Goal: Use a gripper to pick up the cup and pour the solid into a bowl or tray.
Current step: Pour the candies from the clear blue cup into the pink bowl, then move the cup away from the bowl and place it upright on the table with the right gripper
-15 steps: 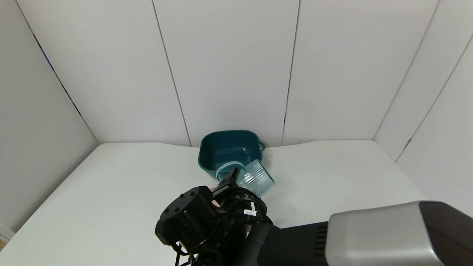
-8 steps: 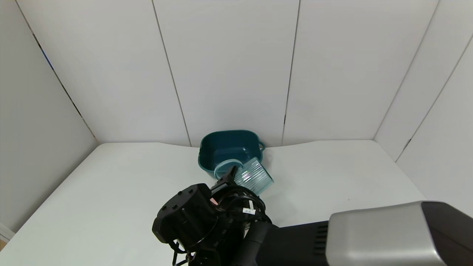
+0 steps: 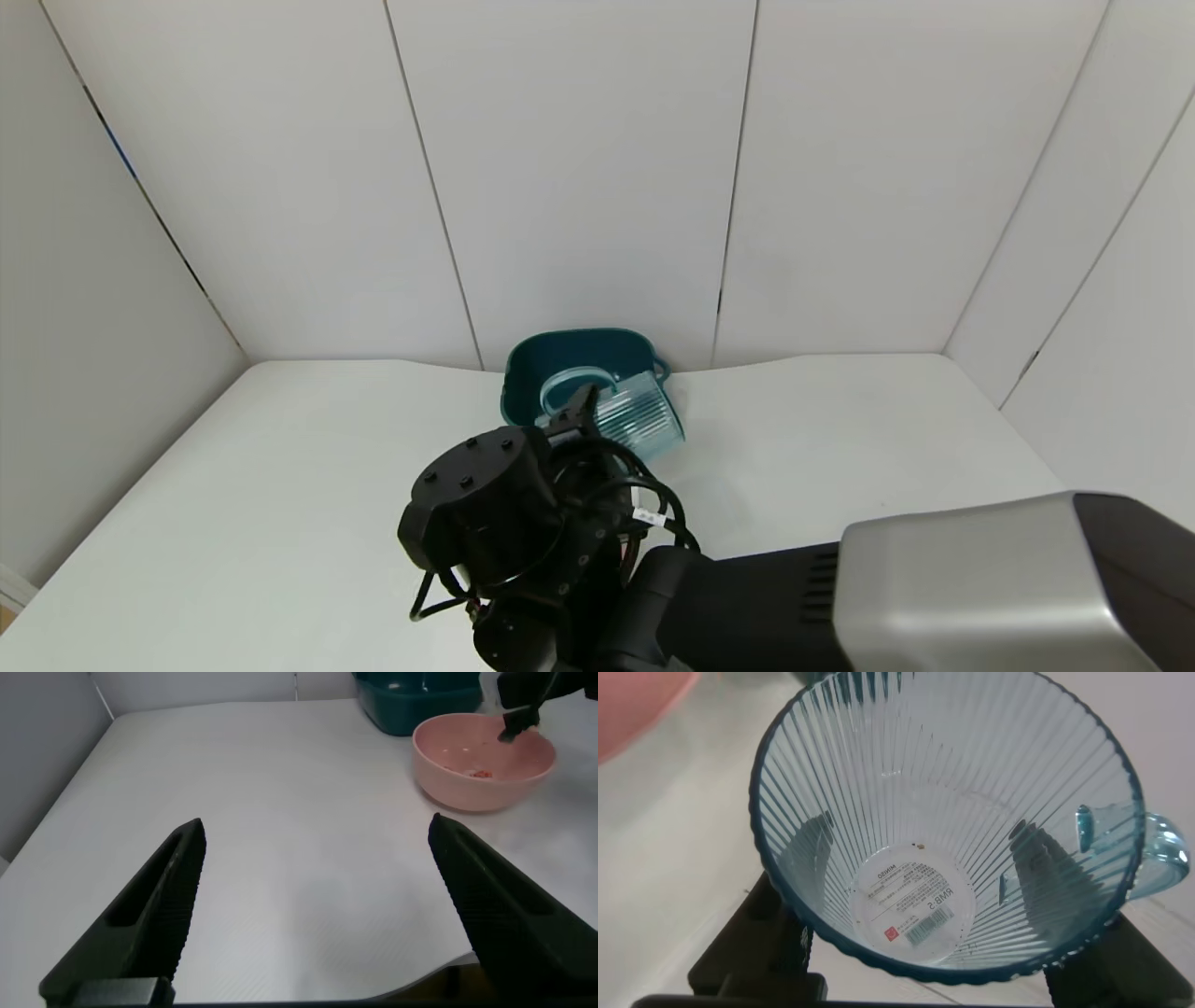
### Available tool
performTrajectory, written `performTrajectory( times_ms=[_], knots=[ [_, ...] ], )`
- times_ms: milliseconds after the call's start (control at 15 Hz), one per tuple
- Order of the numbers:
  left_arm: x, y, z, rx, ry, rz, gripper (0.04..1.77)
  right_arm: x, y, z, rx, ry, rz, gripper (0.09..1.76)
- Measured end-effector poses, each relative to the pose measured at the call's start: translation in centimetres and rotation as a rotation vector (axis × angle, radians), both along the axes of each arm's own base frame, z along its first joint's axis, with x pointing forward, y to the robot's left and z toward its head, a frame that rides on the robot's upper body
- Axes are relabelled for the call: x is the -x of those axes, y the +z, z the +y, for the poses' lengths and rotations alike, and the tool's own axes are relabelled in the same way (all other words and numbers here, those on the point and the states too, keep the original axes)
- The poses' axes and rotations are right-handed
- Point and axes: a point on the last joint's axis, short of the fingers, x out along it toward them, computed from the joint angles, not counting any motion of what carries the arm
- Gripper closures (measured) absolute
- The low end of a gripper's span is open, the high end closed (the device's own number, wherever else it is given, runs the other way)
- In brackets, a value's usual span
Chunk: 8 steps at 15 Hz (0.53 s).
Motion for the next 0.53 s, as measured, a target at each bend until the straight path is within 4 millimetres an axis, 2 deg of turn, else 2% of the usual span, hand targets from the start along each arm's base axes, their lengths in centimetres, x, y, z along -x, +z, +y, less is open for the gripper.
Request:
performTrajectory(
  times_ms=[267, 533],
  knots=[
    [0.0, 0.0, 0.0, 0.000, 0.000, 0.000, 0.09, -1.9, 2.2, -1.3, -0.148, -0.035, -0.076, 0.51],
    [0.0, 0.0, 0.0, 0.000, 0.000, 0.000, 0.09, -2.6, 3.2, -2.2, -0.289, -0.061, -0.115, 0.51]
  ],
)
